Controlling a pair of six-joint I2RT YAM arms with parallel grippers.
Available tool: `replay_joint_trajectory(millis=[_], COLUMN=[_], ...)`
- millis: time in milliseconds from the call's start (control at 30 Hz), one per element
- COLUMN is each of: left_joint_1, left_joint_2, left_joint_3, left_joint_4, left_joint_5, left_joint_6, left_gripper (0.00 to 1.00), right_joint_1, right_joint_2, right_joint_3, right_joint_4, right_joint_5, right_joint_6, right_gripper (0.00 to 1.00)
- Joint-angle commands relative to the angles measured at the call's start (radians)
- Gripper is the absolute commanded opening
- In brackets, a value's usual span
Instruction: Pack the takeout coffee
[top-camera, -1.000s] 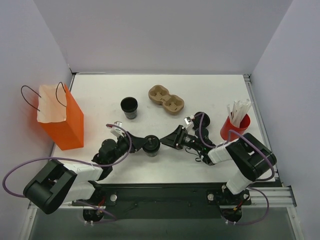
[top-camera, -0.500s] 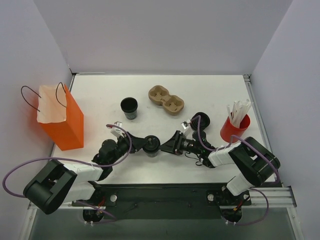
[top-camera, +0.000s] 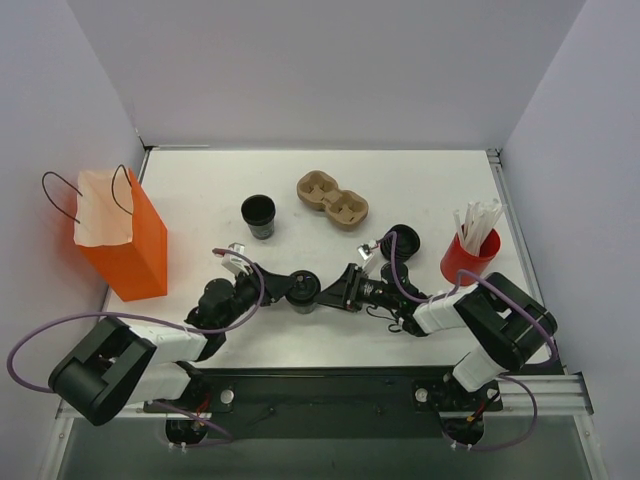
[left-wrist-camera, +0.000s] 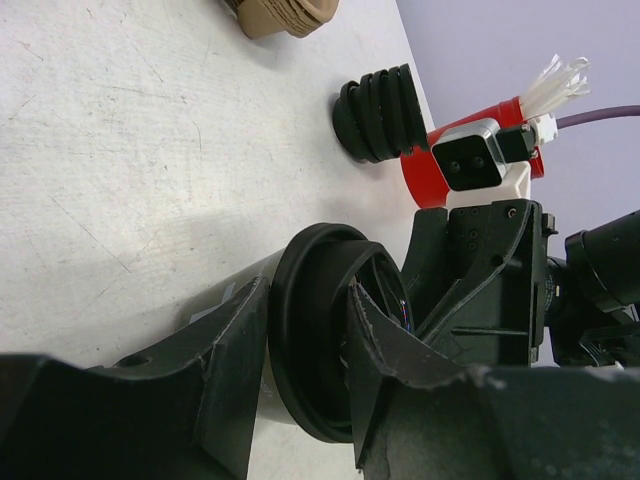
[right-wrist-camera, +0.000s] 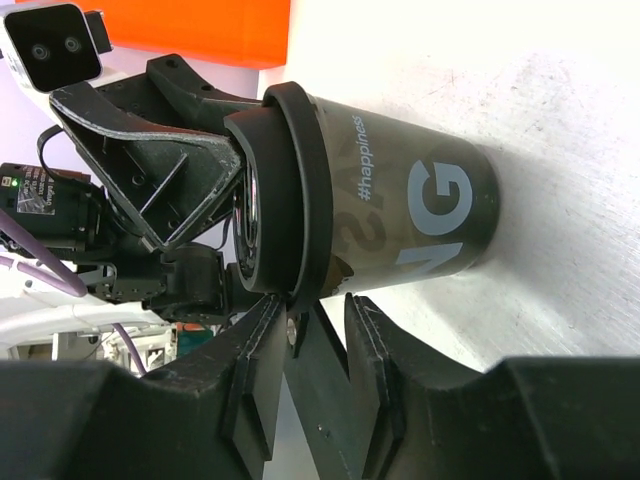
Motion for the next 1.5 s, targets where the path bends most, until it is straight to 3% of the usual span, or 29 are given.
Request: replay_joint_trajectory(millis=[0, 267, 633, 967, 1100, 1233, 1467], left_joint_1=[-0.027, -0.046, -0.052, -0.052, -0.066, -0.080, -0.107], left_joint_2=[0.097, 0.175, 0.203, 0.204, 0.207, 0.225, 0.290], left_joint_3=[-0.067, -0.079, -0.087, -0.082, -0.093, -0.099, -0.096], left_joint_4=[-0.350, -0.281, -0.261, -0.298, -0.276, -0.247, -0.161], left_joint_5=[-0.006, -0.015, -0.026, -0.052, -0.061, -0.063, -0.055], left_joint_6=[0.072, 0.054, 0.052, 0.040, 0.027, 0.012, -0.020], left_gripper=[0.43, 0.43, 0.43, 0.42, 0.42, 0.42, 0.41], right_joint_1=[0.007, 0.073, 0.116, 0.157, 0.162, 0.177, 0.185], right_joint_2=[0.017, -0.016, 0.112, 0.027, -0.108, -0.213, -0.172], right_joint_3=[0.028, -0.018, -0.111, -0.095, -0.007, 0.183, 0.282], right_joint_4=[-0.103, -0.344, -0.259, -0.499, -0.689, -1.009, -1.104], right_joint_5=[0.094, 0.290, 0.376, 0.488, 0.516, 0.591, 0.610], right_joint_6=[-0.054, -0.128, -0.073, -0.108, -0.175, -0.233, -0.250], right_gripper=[0.28, 0.22, 0.20, 0.20, 0.20, 0.20, 0.21])
